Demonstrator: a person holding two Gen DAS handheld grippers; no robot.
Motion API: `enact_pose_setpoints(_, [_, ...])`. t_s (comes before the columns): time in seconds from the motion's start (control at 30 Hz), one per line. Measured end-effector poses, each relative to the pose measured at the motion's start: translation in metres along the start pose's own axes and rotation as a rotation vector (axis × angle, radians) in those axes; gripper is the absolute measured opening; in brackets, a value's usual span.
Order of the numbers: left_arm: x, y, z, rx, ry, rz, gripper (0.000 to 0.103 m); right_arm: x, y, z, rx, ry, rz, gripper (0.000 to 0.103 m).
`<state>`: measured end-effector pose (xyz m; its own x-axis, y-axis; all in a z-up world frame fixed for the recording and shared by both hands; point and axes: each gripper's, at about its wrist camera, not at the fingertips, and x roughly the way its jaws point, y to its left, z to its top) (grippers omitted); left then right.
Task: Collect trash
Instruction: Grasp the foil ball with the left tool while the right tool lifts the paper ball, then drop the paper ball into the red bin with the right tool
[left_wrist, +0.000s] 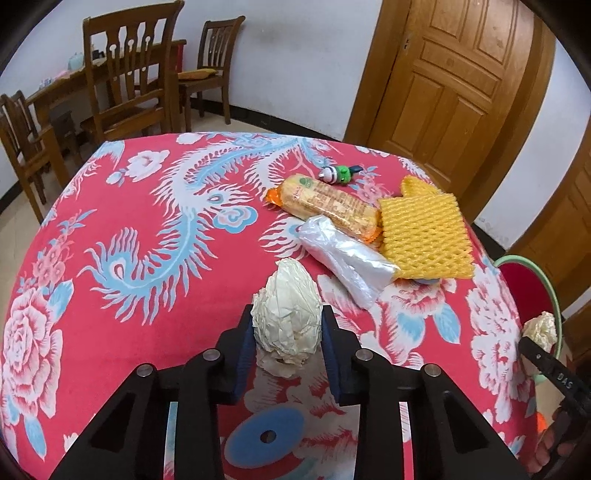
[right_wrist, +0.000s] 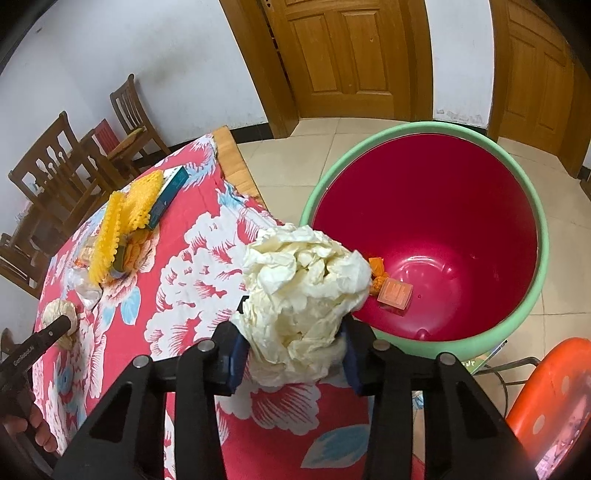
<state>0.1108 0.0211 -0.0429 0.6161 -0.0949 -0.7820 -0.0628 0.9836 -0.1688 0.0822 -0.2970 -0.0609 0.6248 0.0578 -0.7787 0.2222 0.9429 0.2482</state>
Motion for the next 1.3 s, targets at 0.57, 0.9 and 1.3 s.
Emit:
enact_pose_setpoints(0.57, [-0.051, -0.041, 0.005, 0.055, -0.091, -0.114, 0.033, -0.038, -0.007, 0.000, 0.015, -0.091, 0.031, 0.043])
enact_pose_setpoints(0.9, [-0.055, -0.091, 0.009, 0.129, -0.088, -0.203, 0.033, -0.059, -0.024, 0.007, 0.040, -0.151, 0.018, 0.043])
enact_pose_setpoints(1.3, [-0.046, -0.164, 0.014, 0.226, -0.081, -0.298, 0.033, -0.060, -0.070, 0.013, 0.120, -0.160, -0.054, 0.043])
